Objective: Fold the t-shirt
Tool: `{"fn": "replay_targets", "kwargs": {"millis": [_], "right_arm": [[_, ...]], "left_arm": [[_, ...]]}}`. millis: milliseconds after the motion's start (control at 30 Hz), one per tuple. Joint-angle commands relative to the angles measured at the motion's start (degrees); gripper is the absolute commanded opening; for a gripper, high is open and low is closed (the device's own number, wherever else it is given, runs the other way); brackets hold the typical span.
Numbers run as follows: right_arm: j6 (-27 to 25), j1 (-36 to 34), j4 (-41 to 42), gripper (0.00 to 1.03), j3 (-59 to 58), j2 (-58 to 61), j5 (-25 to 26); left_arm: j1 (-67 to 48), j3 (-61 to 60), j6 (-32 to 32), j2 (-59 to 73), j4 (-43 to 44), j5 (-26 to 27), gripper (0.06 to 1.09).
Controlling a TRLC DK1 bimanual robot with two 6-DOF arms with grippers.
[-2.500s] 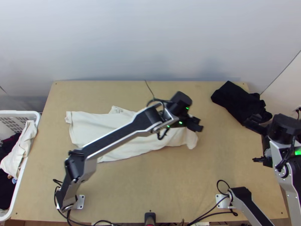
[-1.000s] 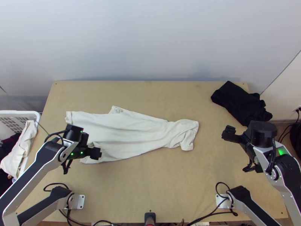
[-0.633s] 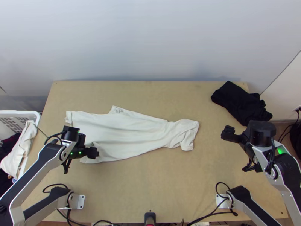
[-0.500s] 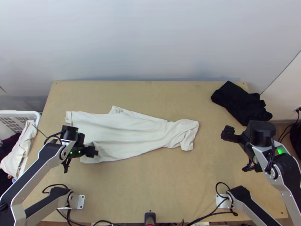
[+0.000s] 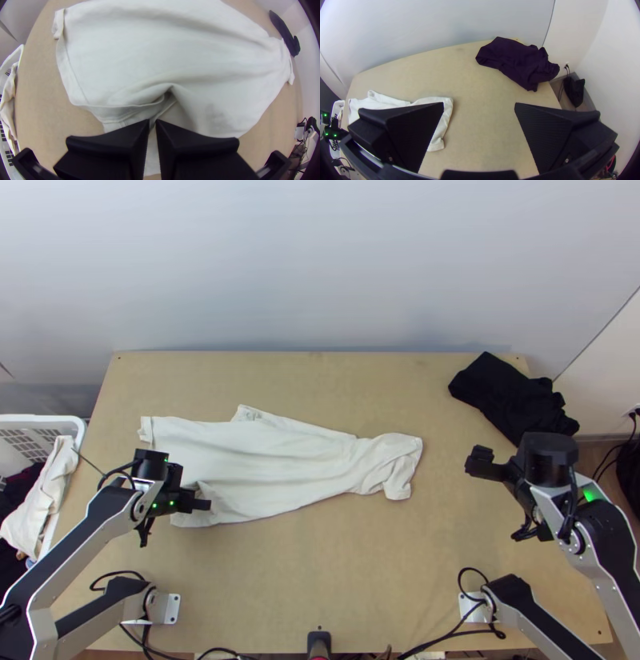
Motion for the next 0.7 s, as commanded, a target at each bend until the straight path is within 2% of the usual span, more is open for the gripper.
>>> {"fn": "replay_targets", "kwargs": {"millis": [0,67,100,300,433,667], "right_arm": [[-0.2,0.4,0.4,0.99,-0.1,0.8,0.0],[-0.2,0.7,0.4,0.99,-0.4,0.8,0.0],[-0.2,0.8,0.4,0.99,-0.5,0.8,0.0],[-1.1,5.0,-0.3,0.99,-1.5,2.0,-0.1],[-0.7,8.3,0.3,0.99,-7.1,2.1,-0.9],[2.6,8.9,9.1,0.96,-14.3,6.0,-8.9]], "left_arm": [[-0.2,-1.4,0.4,0.0,0.1,0.0,0.24],[-0.3,-1.6,0.4,-0.1,0.1,0.0,0.21],[-0.3,-1.8,0.4,-0.2,0.1,0.0,0.1],[0.8,-0.6,0.0,-2.6,-0.4,0.0,0.1],[2.6,1.2,-0.2,-7.3,-2.4,0.0,0.1],[8.9,4.7,-0.2,-11.6,-4.6,0.0,0.1]]}}
